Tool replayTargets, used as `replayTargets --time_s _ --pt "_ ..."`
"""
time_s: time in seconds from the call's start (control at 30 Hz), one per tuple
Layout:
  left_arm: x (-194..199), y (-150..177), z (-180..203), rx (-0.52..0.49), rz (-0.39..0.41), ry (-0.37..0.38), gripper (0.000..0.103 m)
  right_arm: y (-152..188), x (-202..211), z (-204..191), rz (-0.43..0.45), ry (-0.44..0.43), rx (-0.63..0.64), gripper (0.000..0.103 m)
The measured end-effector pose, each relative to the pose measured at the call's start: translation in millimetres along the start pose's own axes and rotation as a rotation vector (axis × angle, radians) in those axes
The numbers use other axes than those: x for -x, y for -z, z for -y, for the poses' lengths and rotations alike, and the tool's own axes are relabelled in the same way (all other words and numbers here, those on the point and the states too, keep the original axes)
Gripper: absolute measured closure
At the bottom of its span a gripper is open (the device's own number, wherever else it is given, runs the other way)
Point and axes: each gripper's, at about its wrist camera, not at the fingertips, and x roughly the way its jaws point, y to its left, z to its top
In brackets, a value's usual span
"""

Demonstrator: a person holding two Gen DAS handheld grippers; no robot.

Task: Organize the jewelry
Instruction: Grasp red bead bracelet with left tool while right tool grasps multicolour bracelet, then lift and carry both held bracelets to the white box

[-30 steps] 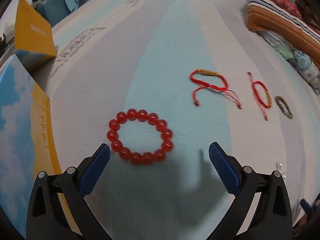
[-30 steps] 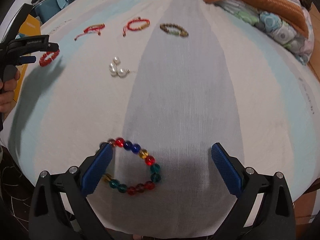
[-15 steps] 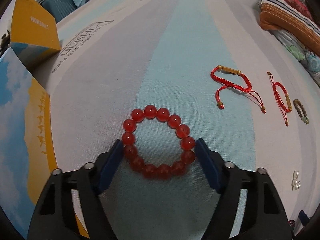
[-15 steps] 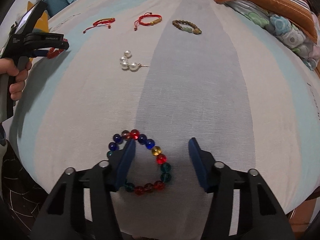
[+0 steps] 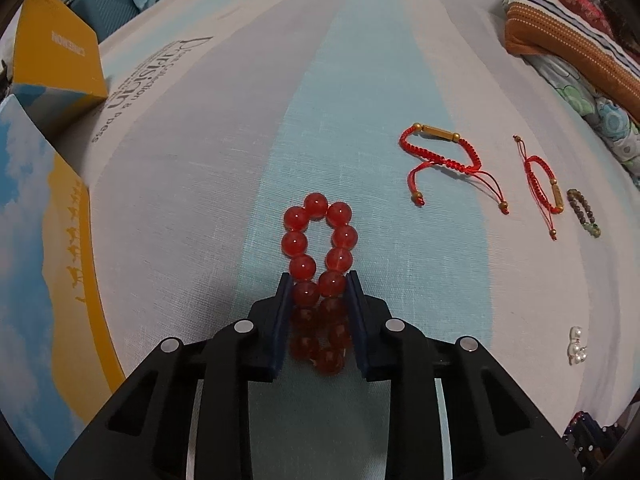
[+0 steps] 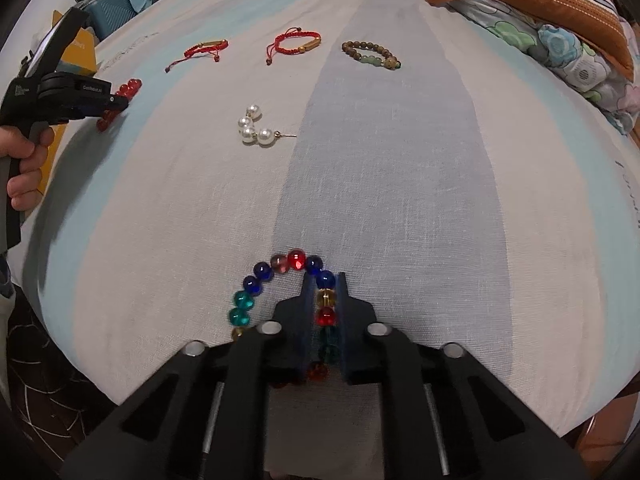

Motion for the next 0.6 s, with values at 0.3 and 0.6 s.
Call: replayTargets --time_s 0.3,0.6 --pt "19 2 4 -0.017 0.033 0.042 0.090 -1 13 3 0.070 -0.015 -0.026 0.094" --pt "25 4 3 -0.015 0.035 0.060 0.090 -5 28 6 0.143 -0.039 -0.045 0.094"
